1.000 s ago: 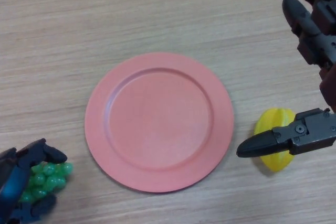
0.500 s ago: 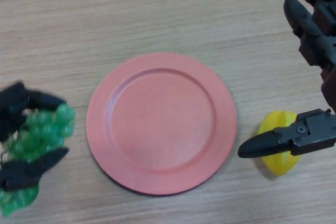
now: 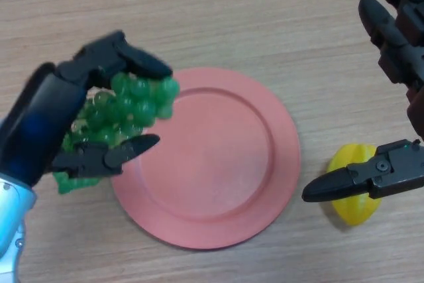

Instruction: Pick up the green grapes and place it on the plate

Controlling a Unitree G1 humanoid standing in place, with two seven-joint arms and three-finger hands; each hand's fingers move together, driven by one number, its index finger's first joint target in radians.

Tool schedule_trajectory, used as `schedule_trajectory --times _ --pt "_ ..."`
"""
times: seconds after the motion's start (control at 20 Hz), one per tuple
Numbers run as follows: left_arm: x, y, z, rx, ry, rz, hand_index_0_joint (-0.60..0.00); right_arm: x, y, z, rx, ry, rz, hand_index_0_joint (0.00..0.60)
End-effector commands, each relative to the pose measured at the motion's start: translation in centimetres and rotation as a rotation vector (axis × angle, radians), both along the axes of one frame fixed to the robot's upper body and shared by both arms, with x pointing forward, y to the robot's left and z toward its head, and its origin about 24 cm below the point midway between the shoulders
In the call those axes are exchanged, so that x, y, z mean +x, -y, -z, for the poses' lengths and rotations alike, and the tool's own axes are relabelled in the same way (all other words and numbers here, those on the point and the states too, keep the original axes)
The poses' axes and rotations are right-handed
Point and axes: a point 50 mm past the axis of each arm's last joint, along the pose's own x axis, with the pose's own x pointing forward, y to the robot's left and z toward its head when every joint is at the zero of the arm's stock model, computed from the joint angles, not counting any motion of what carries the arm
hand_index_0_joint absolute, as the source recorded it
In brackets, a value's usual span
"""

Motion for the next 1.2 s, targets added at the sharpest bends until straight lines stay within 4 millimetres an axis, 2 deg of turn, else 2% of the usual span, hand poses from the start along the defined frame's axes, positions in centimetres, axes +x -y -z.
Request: schedule_trajectory --times 0.05,0.4,0.55,0.65,0.9,0.95,1.05,1.2 --pt "-1.0 0.5 -2.6 -0.067 0.164 0.012 -0.008 -1.3 0.9 -3.0 0.034 0.233 0.024 0.000" --pt "-0.4 -0.8 -2.5 -0.027 0.179 -0.067 0.000 -1.0 0.7 -3.1 0.019 0.223 0.026 0.000" --pt "-0.3 -3.0 -3.7 0.121 0.286 -0.188 0.000 -0.8 0.6 -3.1 0.012 0.224 0.027 0.000" --pt "-0.4 -4.0 -4.6 0.139 0.364 -0.224 0.000 -0.7 0.4 -3.0 0.004 0.219 0.027 0.000" --pt "-0.8 -4.7 -5.6 -0.095 0.502 -0.149 0.000 -0.6 0.1 -2.9 0.007 0.225 0.014 0.000" --pt "-1.0 -4.8 -5.5 -0.193 0.504 -0.111 0.000 -0.5 0.0 -2.9 0.008 0.225 0.012 0.000" --pt "-1.1 -5.1 -5.0 -0.382 0.450 -0.058 0.000 -0.5 -0.1 -2.9 0.011 0.226 0.008 0.000" --pt "-1.1 -5.2 -3.7 -0.554 0.274 0.005 0.000 -0.5 -0.1 -2.8 0.015 0.219 0.004 0.000"
